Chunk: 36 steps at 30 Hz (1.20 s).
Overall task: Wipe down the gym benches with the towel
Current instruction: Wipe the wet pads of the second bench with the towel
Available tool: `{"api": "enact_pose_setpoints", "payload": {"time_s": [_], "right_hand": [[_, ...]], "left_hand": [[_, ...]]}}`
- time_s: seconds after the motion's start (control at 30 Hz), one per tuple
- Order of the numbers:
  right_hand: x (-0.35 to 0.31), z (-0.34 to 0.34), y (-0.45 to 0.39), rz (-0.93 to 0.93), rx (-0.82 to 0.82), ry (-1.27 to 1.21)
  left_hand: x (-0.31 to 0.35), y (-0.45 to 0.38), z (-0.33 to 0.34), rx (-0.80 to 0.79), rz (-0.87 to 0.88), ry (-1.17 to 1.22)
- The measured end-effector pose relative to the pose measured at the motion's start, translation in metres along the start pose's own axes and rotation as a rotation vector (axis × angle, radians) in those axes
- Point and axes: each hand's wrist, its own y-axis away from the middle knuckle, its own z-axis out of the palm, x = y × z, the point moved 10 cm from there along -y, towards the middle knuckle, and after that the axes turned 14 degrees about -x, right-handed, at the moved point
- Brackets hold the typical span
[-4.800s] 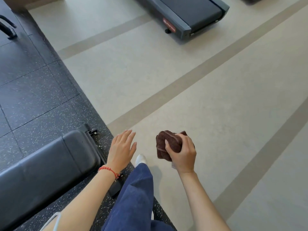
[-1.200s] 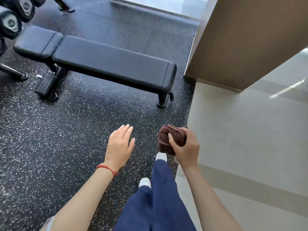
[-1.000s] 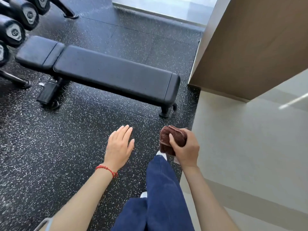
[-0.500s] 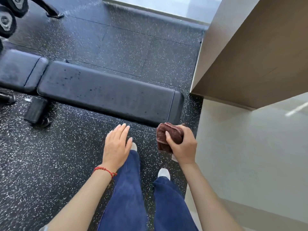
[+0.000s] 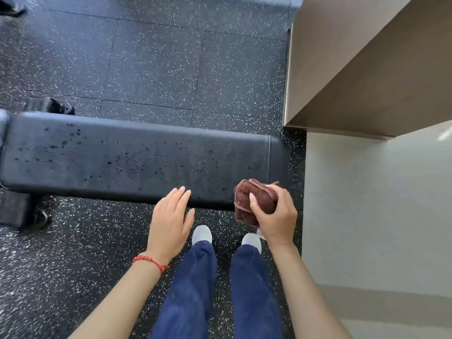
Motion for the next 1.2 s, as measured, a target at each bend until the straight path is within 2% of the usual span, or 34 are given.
{"api": "enact_pose_setpoints", "payload": {"time_s": [0.13,0.27,0.4,0.5,0.87,1.0,1.2], "right_hand": [[0.023,0.025,-0.027,-0.039,0.021,0.05],[0.053,0.056,-0.039,-0.153,0.064,0.113],[0.087,0.102,-0.028,-0.204,0.02,0.241],[0.102,0.123,-0.022,-0.242,0.013,0.319],[0.095,0.122,-0.048,-0.353,0.039,0.378],[0.085,0.12,-0.081,-0.389,0.06,0.362],[0.075,0.117,-0.161,-0.273,0.085,0.374]], "left_hand": [[-0.02,-0.023,0.034,-0.008,-0.033,0.032],[-0.051,-0.04,0.065,0.021,-0.123,0.077],[-0.08,-0.053,0.092,0.046,-0.214,0.094],[-0.09,-0.062,0.107,0.05,-0.218,0.067],[-0.095,-0.075,0.134,0.088,-0.253,-0.087],[-0.096,-0.075,0.134,0.115,-0.237,-0.085],[-0.094,-0.075,0.134,0.154,-0.215,-0.072]]}}
